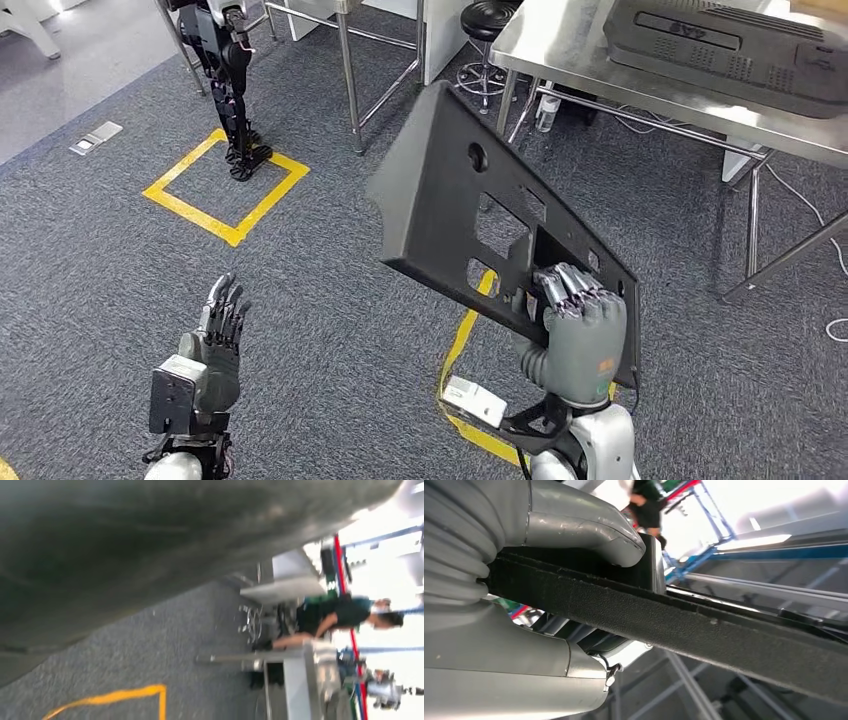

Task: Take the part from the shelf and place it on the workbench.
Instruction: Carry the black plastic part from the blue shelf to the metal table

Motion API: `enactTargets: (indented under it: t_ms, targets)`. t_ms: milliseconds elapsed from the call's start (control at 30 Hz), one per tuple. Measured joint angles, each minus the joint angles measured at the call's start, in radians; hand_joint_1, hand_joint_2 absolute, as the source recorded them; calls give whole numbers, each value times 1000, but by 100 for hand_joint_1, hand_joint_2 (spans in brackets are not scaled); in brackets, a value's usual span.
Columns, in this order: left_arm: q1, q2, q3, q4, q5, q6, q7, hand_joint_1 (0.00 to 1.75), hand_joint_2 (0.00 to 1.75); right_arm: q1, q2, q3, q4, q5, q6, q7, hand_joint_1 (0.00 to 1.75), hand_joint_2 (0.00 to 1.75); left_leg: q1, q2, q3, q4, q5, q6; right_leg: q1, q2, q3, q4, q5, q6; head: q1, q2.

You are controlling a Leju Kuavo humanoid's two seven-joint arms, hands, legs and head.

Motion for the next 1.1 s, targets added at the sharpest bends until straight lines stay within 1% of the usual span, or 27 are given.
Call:
enactTargets:
  t_ms: [33, 67, 100, 133, 200, 267, 300, 367, 400, 433, 467, 500, 533, 567, 600, 667, 700, 733, 800, 833, 867, 900, 933, 967, 1000, 1067, 1100]
  targets:
    - [5, -2, -11, -2, -6, 3, -6, 0, 0, 22, -4, -5, -14, -1, -4, -3, 175, 175, -1, 8, 2, 0, -2, -2, 1, -22, 42, -81, 26, 5, 1, 0]
    - [10, -3, -22, -4, -11, 6, -13, 0, 0, 42, -8, -11, -28, -3, -6, -8, 175, 175, -5, 15, 5, 0, -4, -6, 3, -46, 74, -143, 46, 6, 1, 0]
    - [16, -5, -35, -9, -19, 10, -19, 0, 0, 62, -10, -17, -45, -7, -7, -15, 175, 175, -8, 22, 9, 0, -8, -10, 5, -65, 96, -182, 58, 1, 1, 0]
    - [21, -7, -49, -12, -25, 16, -23, 0, 0, 85, -12, -26, -63, -14, -8, -24, 175, 175, -12, 29, 14, 0, -12, -15, 7, -75, 104, -197, 63, -7, -1, 0]
    - [30, -11, -80, -17, -32, 33, -26, 0, 0, 134, -15, -47, -99, -33, -10, -49, 175, 175, -13, 46, 23, -1, -19, -25, 8, -60, 107, -198, 67, -22, -2, 0]
    - [33, -12, -113, -17, -32, 56, -25, 0, 0, 186, -16, -74, -136, -54, -10, -83, 175, 175, -9, 36, 22, 20, -41, -36, 2, -40, 113, -201, 70, -33, -4, 0]
    - [35, -13, -129, -17, -30, 69, -24, 0, 0, 208, -16, -87, -154, -63, -10, -101, 175, 175, -7, 20, 9, 57, -68, -40, -2, -29, 117, -203, 72, -39, -5, 0]
    - [40, -11, -149, -18, -24, 84, -22, 0, 0, 239, -14, -104, -177, -69, -10, -125, 175, 175, -4, -15, -46, 184, -137, -44, -2, -8, 119, -203, 72, -46, -7, 0]
    - [43, -10, -155, -18, -21, 88, -21, 0, 0, 251, -13, -110, -185, -70, -10, -131, 175, 175, -4, -23, -76, 246, -162, -44, 0, 4, 119, -202, 72, -48, -7, 0]
    - [46, -9, -159, -18, -19, 90, -20, 0, 0, 261, -13, -116, -190, -70, -10, -133, 175, 175, -4, -27, -96, 283, -169, -43, 1, 17, 120, -202, 72, -48, -7, 0]
    - [47, -9, -164, -18, -17, 92, -20, 0, 0, 271, -12, -121, -195, -70, -10, -134, 175, 175, -4, -29, -100, 286, -157, -41, 3, 29, 121, -202, 71, -48, -6, 0]
    - [47, -8, -169, -18, -15, 92, -20, 0, 0, 278, -12, -125, -199, -71, -10, -134, 175, 175, -4, -32, -83, 248, -128, -37, 4, 41, 123, -202, 71, -48, -6, 0]
    - [47, -8, -173, -18, -12, 93, -19, 0, 0, 282, -12, -129, -203, -71, -10, -133, 175, 175, -4, -41, -53, 183, -89, -33, 4, 53, 125, -202, 71, -48, -6, 0]
    - [47, -8, -177, -18, -8, 94, -17, 0, 0, 284, -12, -132, -206, -72, -10, -131, 175, 175, -4, -61, -19, 112, -59, -27, 6, 63, 127, -201, 71, -47, -6, 0]
    - [47, -7, -181, -20, -3, 94, -15, 0, 0, 286, -13, -135, -210, -73, -10, -128, 175, 175, -4, -76, 9, 53, -37, -24, 7, 73, 126, -200, 71, -45, -6, 0]
    - [47, -5, -187, -24, 5, 94, -9, 0, 0, 293, -14, -139, -218, -76, -10, -121, 175, 175, -9, -92, 29, 7, -28, -18, 6, 86, 120, -200, 72, -37, -5, 0]
    - [47, -4, -190, -27, 8, 94, -6, 0, 0, 298, -15, -141, -223, -77, -10, -118, 175, 175, -12, -84, 28, 4, -25, -14, 4, 92, 116, -201, 73, -32, -6, 0]
    - [47, -3, -195, -30, 10, 93, -3, 0, 0, 303, -16, -142, -229, -78, -10, -114, 175, 175, -11, -77, 29, 0, -22, -8, 1, 91, 111, -199, 73, -27, -6, 0]
    - [47, -2, -207, -36, 16, 91, 4, 0, 0, 310, -22, -144, -239, -79, -10, -107, 175, 175, -8, -61, 31, -9, -14, 3, 4, 61, 88, -159, 52, -23, -1, 0]
    - [48, -1, -211, -38, 19, 90, 7, 0, 0, 310, -25, -144, -242, -79, -10, -103, 175, 175, -5, -53, 31, -12, -12, 7, 5, 40, 66, -117, 31, -26, 3, 0]
    - [50, 1, -214, -39, 23, 90, 10, 0, 0, 310, -28, -144, -244, -78, -10, -100, 175, 175, -6, -43, 29, -12, -12, 8, 6, 25, 34, -51, 1, -28, 6, 0]
    - [53, 3, -215, -40, 28, 90, 14, 0, 0, 310, -31, -144, -245, -77, -10, -97, 175, 175, -6, -32, 28, -12, -12, 8, 4, 18, 0, 19, -26, -29, 9, 0]
    - [55, 6, -216, -40, 32, 89, 16, 0, 0, 310, -34, -144, -245, -74, -10, -94, 175, 175, -6, -21, 27, -11, -12, 8, 2, 16, -23, 69, -42, -25, 9, 0]
    - [57, 9, -217, -40, 36, 88, 17, 0, 0, 311, -36, -144, -245, -71, -10, -91, 175, 175, -6, -10, 26, -11, -12, 8, 0, 13, -32, 92, -46, -18, 9, 0]
    - [57, 12, -218, -40, 40, 87, 18, 0, 0, 311, -39, -144, -245, -69, -10, -88, 175, 175, -5, -2, 26, -11, -13, 7, -3, 9, -16, 64, -32, -8, 9, 0]
    - [58, 15, -222, -40, 43, 84, 18, 0, 0, 310, -42, -144, -245, -64, -10, -83, 175, 175, -3, 12, 28, -10, -15, 3, -9, -14, 63, -79, 14, 13, 10, 0]
    - [58, 16, -224, -41, 43, 83, 18, 0, 0, 310, -44, -144, -246, -62, -10, -80, 175, 175, -5, 17, 28, -8, -17, -2, -8, -27, 101, -146, 35, 16, 10, 0]
